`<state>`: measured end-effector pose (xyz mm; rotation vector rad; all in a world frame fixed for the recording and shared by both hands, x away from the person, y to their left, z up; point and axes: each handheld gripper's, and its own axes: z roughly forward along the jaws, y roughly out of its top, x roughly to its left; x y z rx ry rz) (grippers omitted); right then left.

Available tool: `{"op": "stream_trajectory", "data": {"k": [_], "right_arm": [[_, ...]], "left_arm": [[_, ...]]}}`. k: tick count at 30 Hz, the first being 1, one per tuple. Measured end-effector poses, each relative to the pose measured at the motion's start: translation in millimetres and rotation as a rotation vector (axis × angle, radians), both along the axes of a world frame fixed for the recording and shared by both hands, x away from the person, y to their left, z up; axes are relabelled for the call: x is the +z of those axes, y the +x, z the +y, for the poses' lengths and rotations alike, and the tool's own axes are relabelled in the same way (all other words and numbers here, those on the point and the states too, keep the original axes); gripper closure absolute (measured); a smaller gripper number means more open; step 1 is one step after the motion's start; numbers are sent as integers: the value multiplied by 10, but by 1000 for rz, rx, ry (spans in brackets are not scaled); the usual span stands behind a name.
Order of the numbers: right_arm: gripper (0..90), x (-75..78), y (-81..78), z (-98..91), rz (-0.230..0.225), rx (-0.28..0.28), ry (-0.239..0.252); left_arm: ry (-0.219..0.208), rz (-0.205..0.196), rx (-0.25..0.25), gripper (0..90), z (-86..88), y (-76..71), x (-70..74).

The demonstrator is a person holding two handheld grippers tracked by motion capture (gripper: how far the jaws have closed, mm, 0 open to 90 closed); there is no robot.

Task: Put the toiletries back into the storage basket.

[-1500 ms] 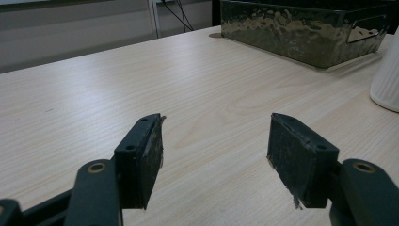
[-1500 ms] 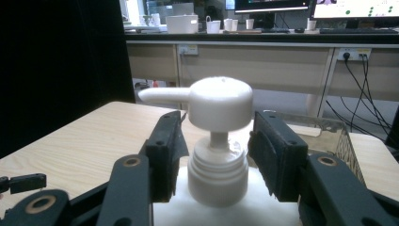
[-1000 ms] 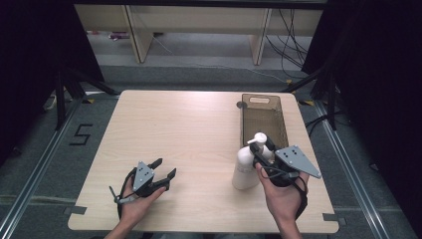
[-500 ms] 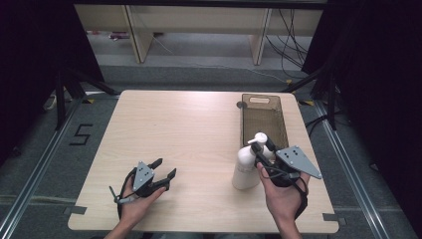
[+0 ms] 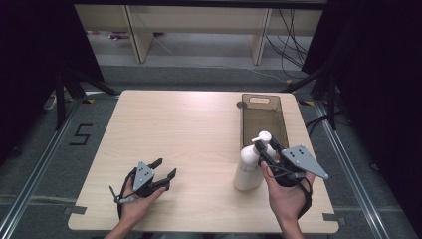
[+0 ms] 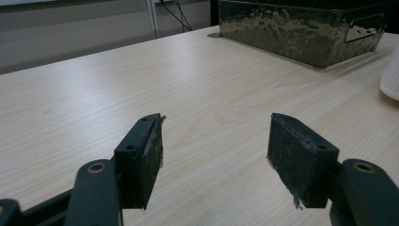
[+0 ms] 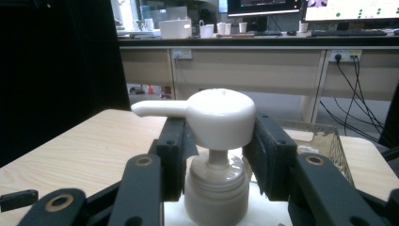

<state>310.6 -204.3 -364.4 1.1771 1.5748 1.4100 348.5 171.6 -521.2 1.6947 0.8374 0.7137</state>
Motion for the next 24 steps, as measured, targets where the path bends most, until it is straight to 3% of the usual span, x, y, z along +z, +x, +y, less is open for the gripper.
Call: {"op": "stream_trajectory", "data": {"k": [16,20,24], "right_arm": [[606,160,-23,-104,-30,-34,19],[606,199,-13,-140,-56,-46,11],[605,231,-18,-159,-50,-53,20]], "left_arm": [[-1,0,1,354,-2,-1,-1],[0,-1,0,354,-2,-1,-1],[0,0,0,354,-1,0,0]]}}
